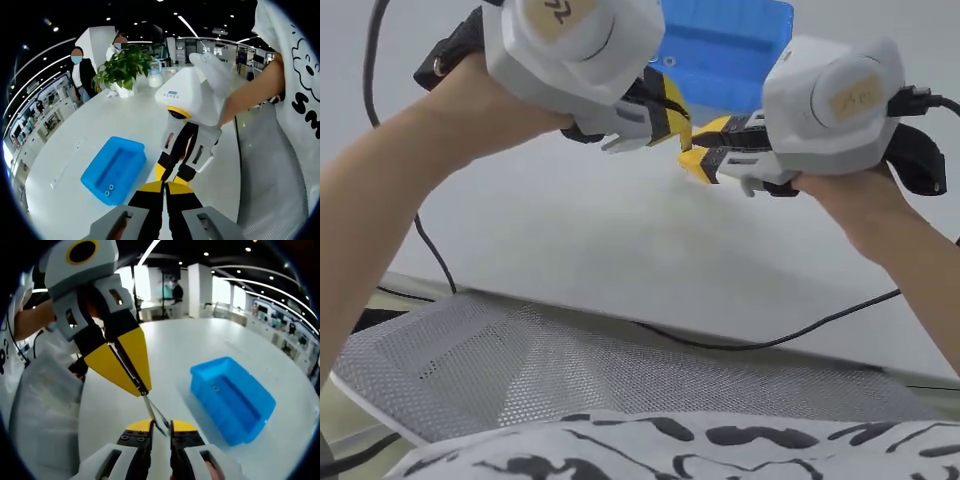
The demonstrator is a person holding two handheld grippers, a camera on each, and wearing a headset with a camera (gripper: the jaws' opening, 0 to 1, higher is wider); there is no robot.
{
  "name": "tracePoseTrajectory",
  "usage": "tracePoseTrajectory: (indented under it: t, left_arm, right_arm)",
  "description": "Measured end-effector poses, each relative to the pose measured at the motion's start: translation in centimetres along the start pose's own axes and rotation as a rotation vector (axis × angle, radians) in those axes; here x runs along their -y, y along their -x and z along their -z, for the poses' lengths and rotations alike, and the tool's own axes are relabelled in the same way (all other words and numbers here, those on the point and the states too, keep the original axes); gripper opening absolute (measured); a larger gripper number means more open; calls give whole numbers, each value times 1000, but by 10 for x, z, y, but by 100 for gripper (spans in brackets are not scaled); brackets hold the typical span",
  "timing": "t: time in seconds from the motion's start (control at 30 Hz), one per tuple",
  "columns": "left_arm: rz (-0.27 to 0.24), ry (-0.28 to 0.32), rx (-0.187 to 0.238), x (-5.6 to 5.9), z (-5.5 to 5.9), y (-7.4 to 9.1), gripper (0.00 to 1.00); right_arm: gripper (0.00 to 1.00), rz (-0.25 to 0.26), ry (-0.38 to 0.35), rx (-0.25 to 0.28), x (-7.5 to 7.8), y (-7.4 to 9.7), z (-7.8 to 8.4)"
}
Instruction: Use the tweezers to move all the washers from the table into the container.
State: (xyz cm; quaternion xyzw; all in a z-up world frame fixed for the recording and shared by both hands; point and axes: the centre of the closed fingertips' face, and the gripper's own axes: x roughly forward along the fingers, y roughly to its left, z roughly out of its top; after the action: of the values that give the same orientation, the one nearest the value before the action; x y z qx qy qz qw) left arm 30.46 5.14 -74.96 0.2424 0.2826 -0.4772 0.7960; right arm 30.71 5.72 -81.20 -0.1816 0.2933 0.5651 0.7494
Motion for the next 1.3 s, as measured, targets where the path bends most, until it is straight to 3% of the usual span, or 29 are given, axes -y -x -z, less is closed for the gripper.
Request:
tracePoseTrajectory:
  t: [0.27, 0.77, 1.03, 1.3]
  left_arm:
    - [2, -10, -18, 5, 0, -1, 0]
    - [6, -31, -33, 1, 5, -2, 0]
    - [14, -41, -35, 4, 1, -3, 0]
    - [14, -46, -31, 10, -3, -3, 0]
  right_arm:
    - [9, 1, -9, -5, 3, -2, 3]
    - [9, -4, 10, -10, 0, -3, 1]
    - [6, -13, 52, -33, 0, -5, 5]
    - [6, -7, 24, -33, 1, -4, 6]
